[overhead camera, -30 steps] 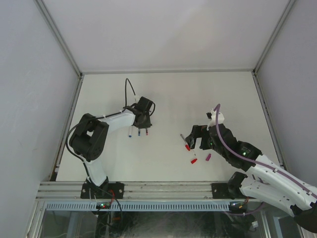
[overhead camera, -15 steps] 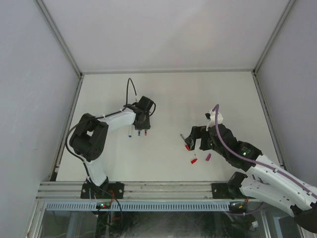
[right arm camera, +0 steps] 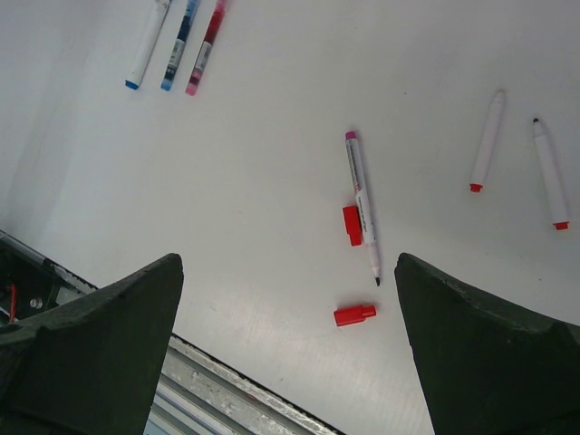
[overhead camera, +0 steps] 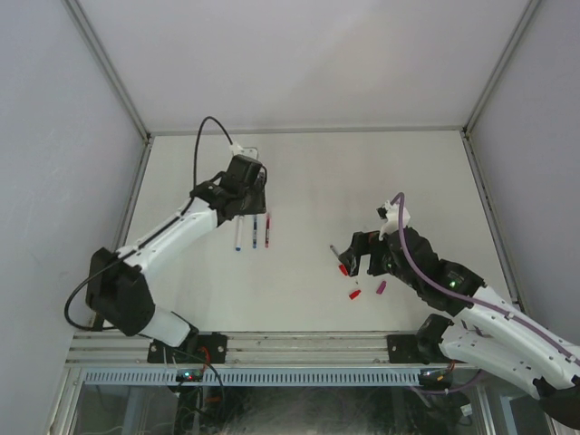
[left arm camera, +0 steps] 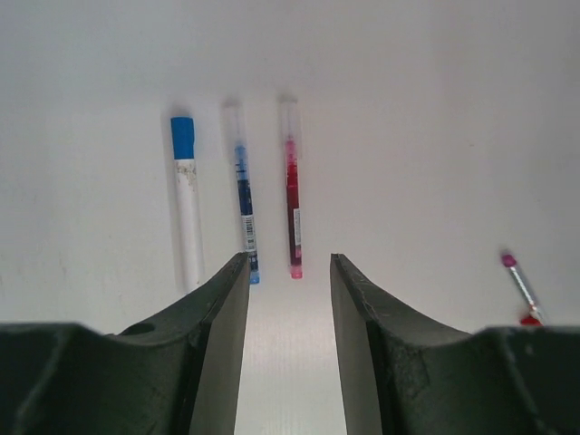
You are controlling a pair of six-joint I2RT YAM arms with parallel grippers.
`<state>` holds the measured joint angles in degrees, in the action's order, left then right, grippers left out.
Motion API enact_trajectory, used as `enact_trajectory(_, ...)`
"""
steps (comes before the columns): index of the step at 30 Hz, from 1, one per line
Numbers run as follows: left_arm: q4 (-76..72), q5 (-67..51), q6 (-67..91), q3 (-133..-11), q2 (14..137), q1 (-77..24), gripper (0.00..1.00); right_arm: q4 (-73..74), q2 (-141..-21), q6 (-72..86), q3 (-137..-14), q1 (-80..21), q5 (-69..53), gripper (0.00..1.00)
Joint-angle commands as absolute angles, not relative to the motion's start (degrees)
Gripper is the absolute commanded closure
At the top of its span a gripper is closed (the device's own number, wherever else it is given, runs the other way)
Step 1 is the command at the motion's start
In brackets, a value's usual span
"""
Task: Insert the pens into the pen caps
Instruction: Place the pen at the center of the board, then pick up the pen from the center of the board.
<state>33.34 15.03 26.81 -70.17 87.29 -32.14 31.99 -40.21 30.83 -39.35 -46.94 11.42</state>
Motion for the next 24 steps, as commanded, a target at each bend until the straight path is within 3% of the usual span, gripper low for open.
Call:
enact_trajectory(1,32.8,16.0,22.7,-71.5,78.2,-32.3,0.53,29.8,-40.9,30.1,-39.9,-46.2,11.6,0.0)
enact_trajectory(9,29.1,9.3,18.1,-65.0,62.4,-32.4,0.48,30.0,-45.6,29.4,-41.9,-44.7,10.3,0.0)
enact_trajectory(17,31.1,11.2,15.4,-61.2,52.9,-31.9,0.44,29.9,-50.5,28.1,-43.9,-41.2,6.7,0.0)
enact_trajectory(24,29.3,3.0,18.6,-55.8,49.1,-22.6,0.45,29.8,-55.7,28.2,-45.3,-35.8,0.3,0.0)
